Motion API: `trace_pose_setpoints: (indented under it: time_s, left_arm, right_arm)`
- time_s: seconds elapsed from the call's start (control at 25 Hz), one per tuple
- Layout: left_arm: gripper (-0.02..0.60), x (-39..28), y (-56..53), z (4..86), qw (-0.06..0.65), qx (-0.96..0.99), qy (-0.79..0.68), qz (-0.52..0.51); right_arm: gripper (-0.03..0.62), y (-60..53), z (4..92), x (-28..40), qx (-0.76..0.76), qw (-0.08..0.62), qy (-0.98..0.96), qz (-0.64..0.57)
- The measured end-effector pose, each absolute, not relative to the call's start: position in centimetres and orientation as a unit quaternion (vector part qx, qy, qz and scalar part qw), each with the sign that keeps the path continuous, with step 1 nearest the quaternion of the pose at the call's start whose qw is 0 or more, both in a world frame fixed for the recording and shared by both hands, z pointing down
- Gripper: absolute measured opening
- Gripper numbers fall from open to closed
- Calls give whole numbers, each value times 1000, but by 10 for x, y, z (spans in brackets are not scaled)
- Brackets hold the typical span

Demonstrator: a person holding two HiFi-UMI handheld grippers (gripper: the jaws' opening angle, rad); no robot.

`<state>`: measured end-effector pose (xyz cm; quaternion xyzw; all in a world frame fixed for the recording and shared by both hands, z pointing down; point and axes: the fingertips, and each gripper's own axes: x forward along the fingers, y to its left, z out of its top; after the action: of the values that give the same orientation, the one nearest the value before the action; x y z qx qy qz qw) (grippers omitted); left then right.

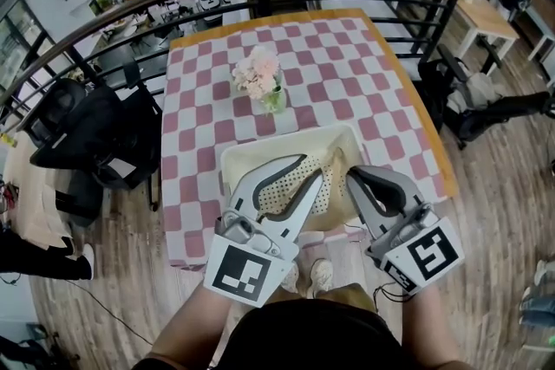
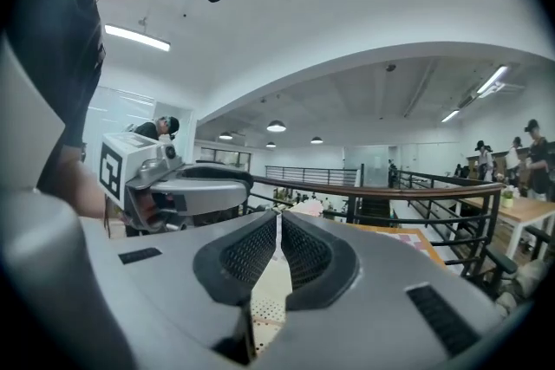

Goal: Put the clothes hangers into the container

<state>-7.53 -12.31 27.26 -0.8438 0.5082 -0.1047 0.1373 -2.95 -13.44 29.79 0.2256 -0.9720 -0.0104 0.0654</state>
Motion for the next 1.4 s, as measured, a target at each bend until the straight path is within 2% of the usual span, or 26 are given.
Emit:
trace_pose_setpoints:
  time_s: [0.08,0.2,0.6,1.4]
  left_arm:
    - [46,-77,-120,273,148,-835,518,-109]
    - [11,-75,-117,273,168,-830,520,-112]
    - [9,-78,-114,274,153,-835,520,-93]
    - [9,-81,-107,272,155,-831,525,-98]
  right_arm:
    - [35,-140,288,-24,252,40,-967,-16]
    - [35,-140,281,-23,258,25,-966,-24]
    - [34,-126,285,-33,237,39,-969,-52]
    - [31,-115,269,-34,245,11,-966,-81]
